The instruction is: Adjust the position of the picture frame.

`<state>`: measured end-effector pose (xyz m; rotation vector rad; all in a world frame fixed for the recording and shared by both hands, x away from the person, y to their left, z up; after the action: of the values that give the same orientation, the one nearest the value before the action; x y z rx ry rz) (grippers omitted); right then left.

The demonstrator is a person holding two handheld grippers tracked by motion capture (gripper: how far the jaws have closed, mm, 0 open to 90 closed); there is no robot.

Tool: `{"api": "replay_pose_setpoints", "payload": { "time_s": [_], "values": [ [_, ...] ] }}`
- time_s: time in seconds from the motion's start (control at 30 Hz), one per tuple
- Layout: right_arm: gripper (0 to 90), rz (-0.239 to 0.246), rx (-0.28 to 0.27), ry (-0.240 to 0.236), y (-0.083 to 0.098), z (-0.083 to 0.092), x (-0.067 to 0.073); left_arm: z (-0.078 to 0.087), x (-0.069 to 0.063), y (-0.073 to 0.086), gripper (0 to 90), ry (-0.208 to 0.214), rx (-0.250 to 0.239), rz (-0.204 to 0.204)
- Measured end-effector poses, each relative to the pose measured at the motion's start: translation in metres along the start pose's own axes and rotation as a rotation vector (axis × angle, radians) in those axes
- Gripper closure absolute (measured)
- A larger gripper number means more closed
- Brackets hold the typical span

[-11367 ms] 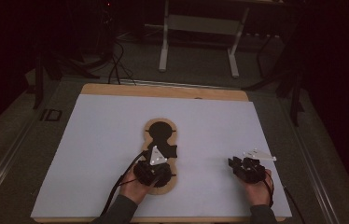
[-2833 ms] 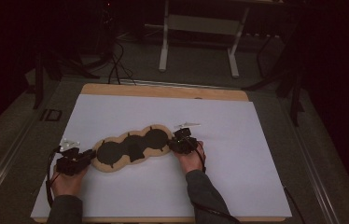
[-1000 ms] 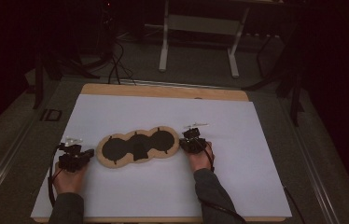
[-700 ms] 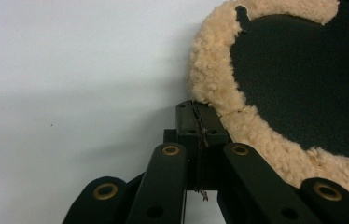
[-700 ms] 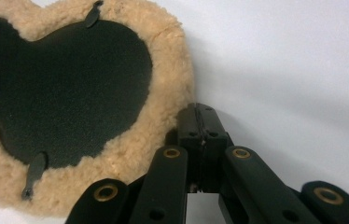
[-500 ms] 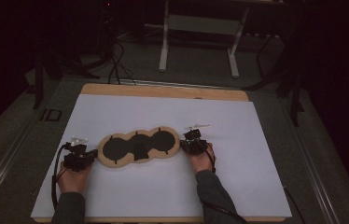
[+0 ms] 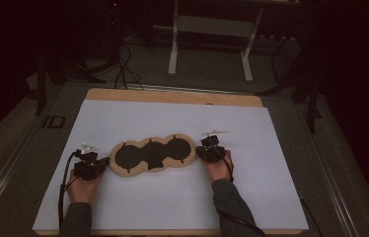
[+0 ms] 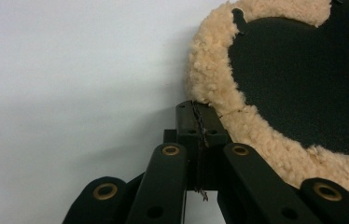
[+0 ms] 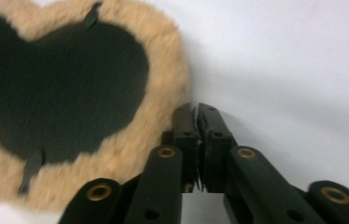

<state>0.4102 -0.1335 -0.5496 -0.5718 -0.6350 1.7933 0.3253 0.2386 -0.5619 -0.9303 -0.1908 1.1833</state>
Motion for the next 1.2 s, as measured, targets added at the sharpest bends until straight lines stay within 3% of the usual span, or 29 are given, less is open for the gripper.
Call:
{"api": "replay_pose_setpoints", "payload": {
  "time_s": [0.1,0.17,0.3,0.47,0.7,0.77,0.8,0.83,0.93,1.2],
  "values": [
    [84.0,-0.009,0.001,0.001,-0.007,-0.003,0.0,0.0,-0.001,0.0,90.0,-0.006,-0.002,-0.002],
    [88.8,-0.016,0.012,-0.012,-0.007,-0.005,0.001,0.0,-0.001,0.0,90.0,-0.005,-0.001,0.002],
    [90.0,0.014,0.019,-0.019,-0.004,-0.003,0.002,-0.001,0.0,-0.001,90.0,0.004,-0.001,0.006],
    [90.0,0.021,0.021,-0.066,0.006,0.003,-0.004,-0.004,0.001,-0.004,90.0,0.015,-0.006,0.006],
    [90.0,0.025,0.023,-0.086,0.011,0.006,-0.008,-0.009,0.003,-0.008,90.0,0.022,-0.023,0.007],
    [90.0,0.032,0.024,-0.078,0.009,0.005,-0.008,-0.01,0.003,-0.008,90.0,0.024,-0.022,0.006],
    [89.0,0.042,0.025,-0.051,0.007,0.004,-0.008,-0.011,0.002,-0.009,90.0,0.026,-0.025,0.009],
    [84.6,0.015,0.021,-0.001,0.003,0.0,-0.009,-0.012,0.002,-0.009,90.0,0.026,-0.026,0.013],
    [83.3,-0.01,0.019,0.034,-0.003,-0.005,-0.008,-0.013,0.003,-0.01,90.0,0.029,-0.029,0.016],
    [90.0,-0.027,0.031,0.001,-0.002,-0.005,-0.009,-0.015,0.002,-0.011,90.0,0.031,-0.036,0.028]
  ]
}}
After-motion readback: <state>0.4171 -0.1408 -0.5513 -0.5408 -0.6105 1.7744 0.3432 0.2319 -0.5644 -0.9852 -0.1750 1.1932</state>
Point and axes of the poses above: each handheld gripper's, and its own axes: z roughly backward along the jaws, y roughly out of its underside, x roughly to its left, the point moved 3 cm from there along -z, roughly forward along the jaws, and after that the axes turned 15 degrees about y, right-handed, at the moved point
